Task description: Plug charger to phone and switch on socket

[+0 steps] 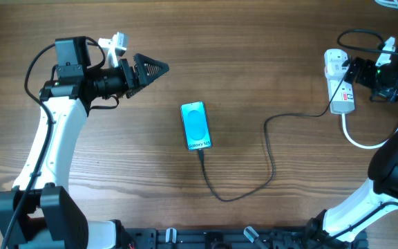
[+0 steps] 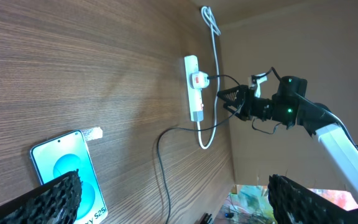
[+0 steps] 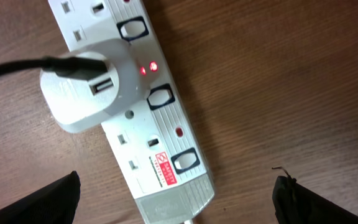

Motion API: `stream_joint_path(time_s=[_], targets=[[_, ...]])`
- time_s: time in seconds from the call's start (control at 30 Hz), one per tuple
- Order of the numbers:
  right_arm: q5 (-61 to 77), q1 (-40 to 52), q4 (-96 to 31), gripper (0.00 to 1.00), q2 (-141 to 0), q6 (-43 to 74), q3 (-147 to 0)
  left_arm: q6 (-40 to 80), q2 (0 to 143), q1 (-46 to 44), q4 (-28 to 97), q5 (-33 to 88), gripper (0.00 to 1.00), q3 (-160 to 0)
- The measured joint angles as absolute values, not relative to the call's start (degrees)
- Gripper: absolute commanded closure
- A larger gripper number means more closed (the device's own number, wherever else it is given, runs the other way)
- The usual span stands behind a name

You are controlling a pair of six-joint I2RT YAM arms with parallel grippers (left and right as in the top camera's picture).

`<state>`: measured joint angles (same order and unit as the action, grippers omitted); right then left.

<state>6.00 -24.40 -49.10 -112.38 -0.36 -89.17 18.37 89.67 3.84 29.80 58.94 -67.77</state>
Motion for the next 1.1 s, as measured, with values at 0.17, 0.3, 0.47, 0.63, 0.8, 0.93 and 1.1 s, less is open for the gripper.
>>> stream_joint_path(time_s=[0.17,0.3,0.47,0.63,0.8,0.93,1.1], targets=[[6.02,-24.36,-48.82,0.0,-107.35,-0.36,-88.4,18.37,89.67,3.84,29.8,58.94,0.0,-67.77],[6.04,-24.25,-48.62,0.0,-92.88,-0.36,-88.42,18.37,89.65,3.84,29.85,58.94,0.0,-67.77],[6.02,-24.23,-48.71,0.01,-80.27,-0.36,-88.42,18.37,89.67,3.84,29.82,58.94,0.0,-67.77],[6.02,-24.14,-48.73,0.0,-71.57,-0.36,-88.42,18.37,89.65,3.84,29.82,58.94,0.0,-67.77],[6.02,-24.14,-50.78,0.0,-71.66,-0.36,-88.42,18.37,89.65,3.84,29.82,58.94,0.0,-67.77],[6.02,-24.14,-50.83,0.0,-71.66,-0.36,-88.42,18.37,89.65,3.84,29.8,58.94,0.0,-67.77],[6.02,-24.14,-50.85,0.0,-71.66,-0.36,-88.42,18.37,89.67,3.84,29.8,58.94,0.0,-67.77]])
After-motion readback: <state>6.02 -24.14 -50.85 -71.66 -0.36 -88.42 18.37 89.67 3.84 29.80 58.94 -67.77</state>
